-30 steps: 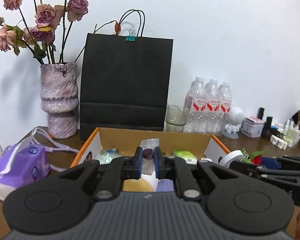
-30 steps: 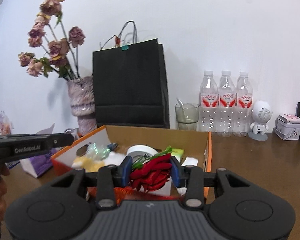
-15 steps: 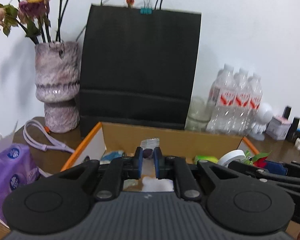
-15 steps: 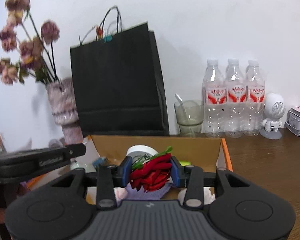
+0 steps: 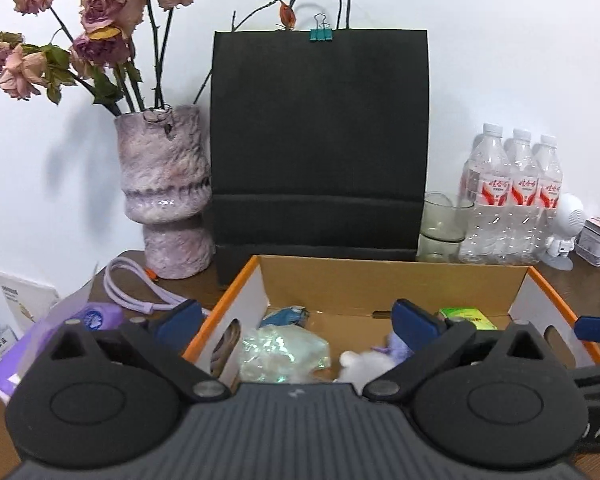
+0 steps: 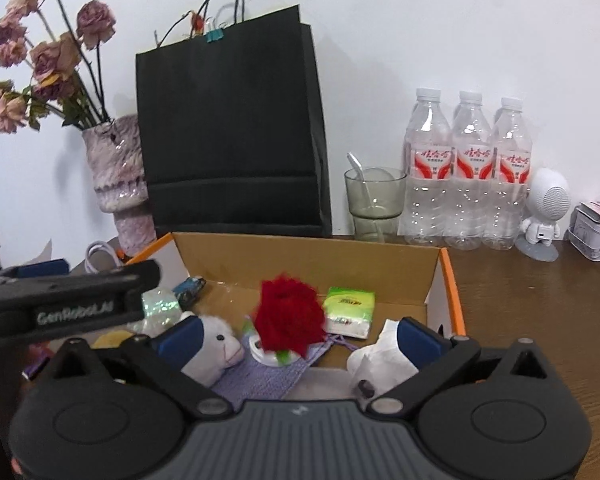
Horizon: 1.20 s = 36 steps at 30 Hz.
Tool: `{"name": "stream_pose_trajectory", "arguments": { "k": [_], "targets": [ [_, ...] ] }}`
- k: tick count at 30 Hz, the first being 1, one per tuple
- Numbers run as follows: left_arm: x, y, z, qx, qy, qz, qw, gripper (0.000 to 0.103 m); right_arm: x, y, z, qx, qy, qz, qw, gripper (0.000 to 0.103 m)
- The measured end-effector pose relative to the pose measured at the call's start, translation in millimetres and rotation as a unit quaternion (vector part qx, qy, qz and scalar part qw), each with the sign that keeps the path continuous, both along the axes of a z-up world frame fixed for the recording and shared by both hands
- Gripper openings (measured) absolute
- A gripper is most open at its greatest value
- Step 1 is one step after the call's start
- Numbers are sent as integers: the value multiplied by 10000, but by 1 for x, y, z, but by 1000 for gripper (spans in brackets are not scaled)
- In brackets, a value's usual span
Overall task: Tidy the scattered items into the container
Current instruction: 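Carry the rose and packet into the box and open both tools, then move both tools back toward the white caps and cable beside the box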
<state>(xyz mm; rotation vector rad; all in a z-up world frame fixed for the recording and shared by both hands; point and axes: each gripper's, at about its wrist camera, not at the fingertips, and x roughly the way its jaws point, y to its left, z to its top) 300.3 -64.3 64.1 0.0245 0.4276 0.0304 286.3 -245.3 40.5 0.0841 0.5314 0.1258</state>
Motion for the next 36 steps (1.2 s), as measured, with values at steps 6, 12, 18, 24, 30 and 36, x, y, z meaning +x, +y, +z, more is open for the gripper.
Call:
{"name": "stream_pose_trajectory", "arguments": {
  "k": [6, 12, 18, 24, 30, 36],
  "targets": [
    [6, 6, -6, -114, 233, -5, 9997, 103, 1, 0, 0, -117, 23, -118, 9999, 103],
    [11, 13, -18, -81, 485, 100, 9987, 103, 6, -1, -6, -191, 174, -124, 9996, 103],
    [8, 25, -40, -361, 960, -40, 9947, 103, 14, -9, -17, -135, 422, -179, 9989, 103],
    [-4, 21, -42, -199, 889, -88, 9958, 103, 18, -7, -27, -161, 516, -58, 9985, 103],
    [-17, 18, -42, -163, 876, -109, 9960, 103, 17, -6, -27, -234, 522, 44, 9984, 103],
    [-31, 18, -34, -258, 783, -13, 9966, 103, 8, -5, -16, -213, 369, 65, 9991, 103]
  ]
}}
